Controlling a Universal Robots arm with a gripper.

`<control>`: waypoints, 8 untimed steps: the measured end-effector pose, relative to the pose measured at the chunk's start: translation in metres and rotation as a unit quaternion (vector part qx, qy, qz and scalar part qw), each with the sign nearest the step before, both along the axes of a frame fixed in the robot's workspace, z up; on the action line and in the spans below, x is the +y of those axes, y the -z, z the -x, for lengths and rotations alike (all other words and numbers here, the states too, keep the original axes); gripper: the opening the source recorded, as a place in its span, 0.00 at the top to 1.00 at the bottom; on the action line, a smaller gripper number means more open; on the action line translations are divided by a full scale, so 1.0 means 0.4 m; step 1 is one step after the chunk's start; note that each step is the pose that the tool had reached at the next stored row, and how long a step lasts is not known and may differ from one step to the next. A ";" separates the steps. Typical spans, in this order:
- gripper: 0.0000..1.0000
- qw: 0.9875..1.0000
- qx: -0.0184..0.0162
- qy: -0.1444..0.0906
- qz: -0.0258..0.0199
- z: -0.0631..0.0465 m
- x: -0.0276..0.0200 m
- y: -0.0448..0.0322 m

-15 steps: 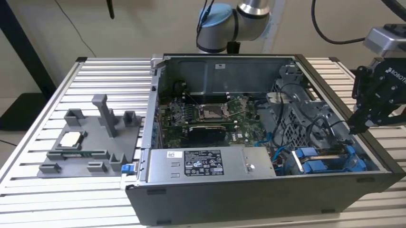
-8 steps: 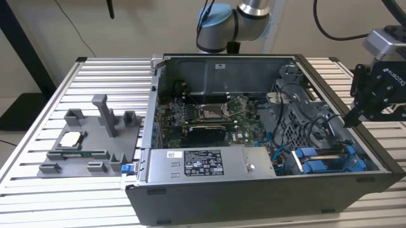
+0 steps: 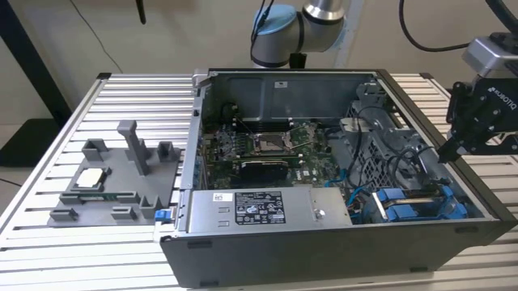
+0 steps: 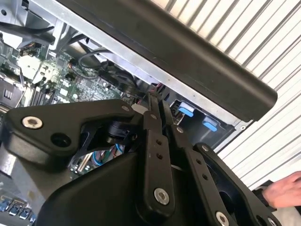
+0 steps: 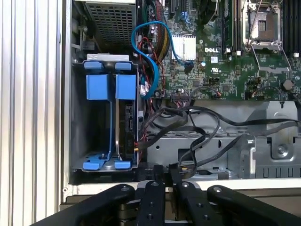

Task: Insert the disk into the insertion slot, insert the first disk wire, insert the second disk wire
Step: 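Insert the second disk wire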

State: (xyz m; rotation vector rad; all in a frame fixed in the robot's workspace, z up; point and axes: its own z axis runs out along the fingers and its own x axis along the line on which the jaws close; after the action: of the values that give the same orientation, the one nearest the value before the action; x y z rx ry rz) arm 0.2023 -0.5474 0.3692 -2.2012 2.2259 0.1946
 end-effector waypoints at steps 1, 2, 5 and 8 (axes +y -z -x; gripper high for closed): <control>0.84 1.000 0.000 0.000 0.000 0.005 0.000 -0.001; 0.84 1.000 0.000 0.000 0.000 0.010 0.000 -0.003; 0.84 1.000 0.000 0.001 0.000 0.023 0.000 -0.014; 0.84 1.000 0.000 0.001 0.000 0.035 0.000 -0.030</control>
State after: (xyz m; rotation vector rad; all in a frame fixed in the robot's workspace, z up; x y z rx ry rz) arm 0.1885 -0.5474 0.3814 -2.1989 2.2281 0.1944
